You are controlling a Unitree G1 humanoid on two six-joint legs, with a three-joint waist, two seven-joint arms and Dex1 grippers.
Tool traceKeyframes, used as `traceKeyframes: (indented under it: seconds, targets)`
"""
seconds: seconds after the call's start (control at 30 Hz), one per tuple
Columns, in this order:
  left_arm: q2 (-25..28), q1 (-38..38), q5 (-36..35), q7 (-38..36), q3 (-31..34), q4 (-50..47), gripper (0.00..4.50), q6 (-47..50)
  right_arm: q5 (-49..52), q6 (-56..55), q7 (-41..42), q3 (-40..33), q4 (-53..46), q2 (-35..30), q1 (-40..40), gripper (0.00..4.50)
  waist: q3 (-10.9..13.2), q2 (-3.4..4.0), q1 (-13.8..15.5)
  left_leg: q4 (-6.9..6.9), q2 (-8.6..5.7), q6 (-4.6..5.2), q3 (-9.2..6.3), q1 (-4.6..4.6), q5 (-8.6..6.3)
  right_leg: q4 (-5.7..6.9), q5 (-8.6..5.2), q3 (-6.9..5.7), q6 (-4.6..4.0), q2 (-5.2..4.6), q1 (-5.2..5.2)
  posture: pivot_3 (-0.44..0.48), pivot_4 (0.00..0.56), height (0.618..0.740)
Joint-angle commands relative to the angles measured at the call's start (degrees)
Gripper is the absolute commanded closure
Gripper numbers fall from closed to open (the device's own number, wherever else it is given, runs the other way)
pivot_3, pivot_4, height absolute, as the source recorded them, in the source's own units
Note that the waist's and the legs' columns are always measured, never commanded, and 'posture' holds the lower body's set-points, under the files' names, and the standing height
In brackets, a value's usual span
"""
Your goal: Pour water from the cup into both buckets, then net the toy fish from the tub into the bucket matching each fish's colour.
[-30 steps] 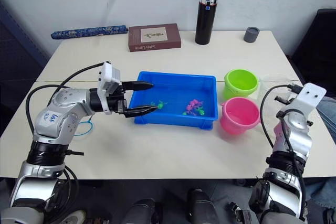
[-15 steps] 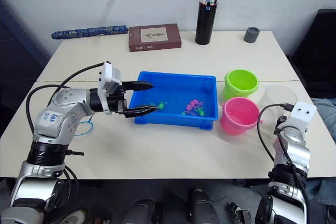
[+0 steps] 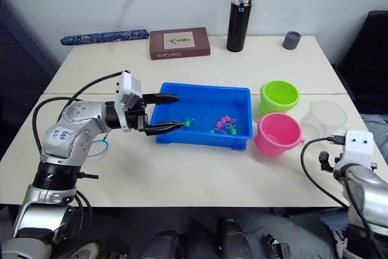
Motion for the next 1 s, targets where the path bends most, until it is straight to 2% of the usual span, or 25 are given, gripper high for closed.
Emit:
traceKeyframes:
  seconds: [0.03, 0.2, 0.3, 0.37, 0.57, 0.8, 1.0]
  targets:
    - [0.45, 0.62, 0.69, 1.69, 1.18, -0.06, 0.0, 0.05, 4.9, -2.03, 11.62, -3.14, -6.87, -5.99, 4.63, 0.1, 0.01, -0.02, 0.02, 0.0, 0.02, 0.01, -0.01, 0.02, -0.01, -0.05, 0.0, -0.03, 0.0, 0.04, 0.05, 0.0, 0.15, 0.74]
    - [-0.48, 1.36, 0.52, 7.67, 4.52, 1.06, 0.0, 1.31, 9.61, -8.49, 24.75, -9.37, -6.75, -12.49, 8.32, 0.1, 0.04, -0.07, 0.0, 0.01, 0.0, 0.07, -0.01, 0.04, -0.04, -0.11, 0.03, -0.02, 0.06, 0.04, 0.1, 0.0, 0.15, 0.74]
    - [-0.55, 1.51, 0.49, 11.74, 6.62, 0.76, 0.0, 3.02, 13.63, -10.76, 30.99, -11.24, -7.56, -14.36, 7.57, 0.1, 0.05, -0.09, 0.02, 0.01, 0.01, 0.06, -0.01, 0.06, -0.04, -0.11, 0.04, -0.02, 0.06, 0.04, 0.1, 0.0, 0.15, 0.74]
    - [-0.18, 1.82, 0.42, 15.74, 8.54, 0.08, 0.0, 6.18, 15.87, -16.12, 35.01, -10.99, -9.96, -14.15, 6.11, 0.1, 0.06, -0.1, 0.0, 0.0, 0.02, 0.03, -0.04, 0.06, -0.02, -0.11, 0.04, -0.04, 0.06, 0.05, 0.1, 0.0, 0.15, 0.74]
    - [1.87, 4.63, 3.45, 22.96, 10.78, 0.85, 0.0, 9.89, 17.28, -25.57, 37.68, -1.81, -13.38, -10.08, 3.61, 0.1, 0.06, -0.18, 0.04, 0.0, 0.02, -0.07, -0.05, 0.08, -0.01, -0.11, 0.04, -0.05, 0.07, 0.04, 0.1, 0.0, 0.15, 0.74]
    - [1.44, 9.65, 7.07, 28.52, 13.06, 4.59, 0.0, 6.66, 14.26, -33.4, 37.56, 13.43, -16.22, -5.09, 0.48, 0.1, 0.07, -0.19, 0.12, 0.02, 0.01, -0.13, -0.07, 0.08, 0.0, -0.12, 0.04, -0.07, 0.07, -0.02, 0.09, 0.0, 0.15, 0.74]
    - [1.99, 11.13, 8.47, 30.42, 14.17, 7.09, 0.0, 4.65, 14.26, -35.98, 38.57, 17.14, -15.26, -4.62, -0.62, 0.1, 0.08, -0.23, 1.13, 0.07, 0.0, -0.14, -0.11, 0.04, -0.01, -0.15, 0.04, -0.13, 0.06, -0.09, 0.09, 0.0, 0.15, 0.74]
